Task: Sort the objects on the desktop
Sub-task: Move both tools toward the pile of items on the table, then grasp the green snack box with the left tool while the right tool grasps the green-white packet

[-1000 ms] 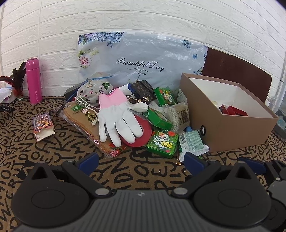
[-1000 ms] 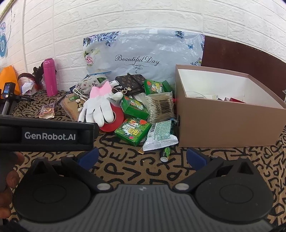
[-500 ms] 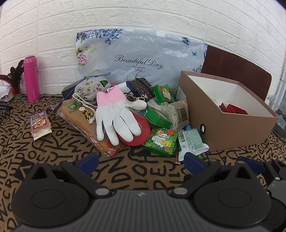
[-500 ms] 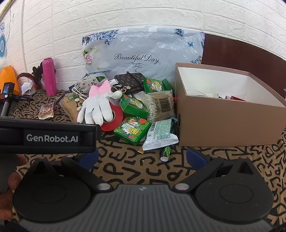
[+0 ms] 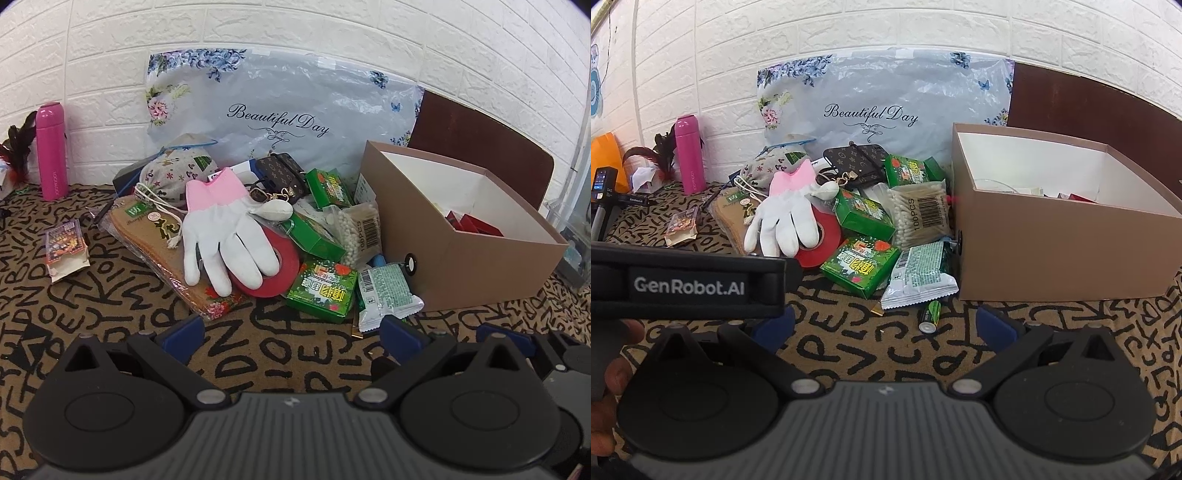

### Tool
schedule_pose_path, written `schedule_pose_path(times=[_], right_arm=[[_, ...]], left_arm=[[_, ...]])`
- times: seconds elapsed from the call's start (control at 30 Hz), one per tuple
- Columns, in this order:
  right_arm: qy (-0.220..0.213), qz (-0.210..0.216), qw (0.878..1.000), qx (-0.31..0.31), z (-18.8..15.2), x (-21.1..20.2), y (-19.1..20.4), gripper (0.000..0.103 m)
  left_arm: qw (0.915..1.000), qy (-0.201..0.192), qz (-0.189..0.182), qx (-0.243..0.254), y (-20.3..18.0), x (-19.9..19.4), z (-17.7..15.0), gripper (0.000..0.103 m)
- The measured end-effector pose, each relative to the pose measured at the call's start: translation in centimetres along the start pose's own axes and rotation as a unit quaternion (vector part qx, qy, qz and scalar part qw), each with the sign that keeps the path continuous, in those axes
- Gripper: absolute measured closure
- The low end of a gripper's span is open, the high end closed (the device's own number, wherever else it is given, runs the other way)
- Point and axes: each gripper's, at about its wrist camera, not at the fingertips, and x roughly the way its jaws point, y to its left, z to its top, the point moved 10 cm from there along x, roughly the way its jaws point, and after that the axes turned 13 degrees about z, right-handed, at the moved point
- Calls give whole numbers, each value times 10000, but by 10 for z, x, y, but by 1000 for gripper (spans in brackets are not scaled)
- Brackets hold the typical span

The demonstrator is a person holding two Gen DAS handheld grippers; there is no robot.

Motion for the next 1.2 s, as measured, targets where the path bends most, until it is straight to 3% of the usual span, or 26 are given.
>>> schedule_pose_path(times=[0.33, 0.5, 0.57, 0.63, 0.8, 1.07, 1.2], right_arm=[[9, 80, 9998, 155, -1, 23, -16, 2], [5, 49, 9999, 136, 1, 36, -24, 5], [14, 72, 9999, 108, 3, 42, -26, 13], [36, 88, 9999, 125, 2, 48, -28, 15], [26, 80, 9999, 85, 3, 58, -36, 20], [99, 78, 9996, 264, 3, 76, -50, 43], [-51, 33, 9993, 371, 6, 78, -57, 50]], left_arm=[[9993, 222, -253, 176, -16, 29, -1, 2], [9984, 332, -424, 194, -25, 49, 2, 13], [9977, 366, -521, 240, -29, 56, 3, 18], [9972, 381, -564, 293, -32, 64, 5, 22], [9962, 473, -683, 271, -35, 81, 8, 25], [9942, 616, -782, 404, -44, 106, 10, 31], [9935, 518, -886, 493, -51, 108, 12, 32]])
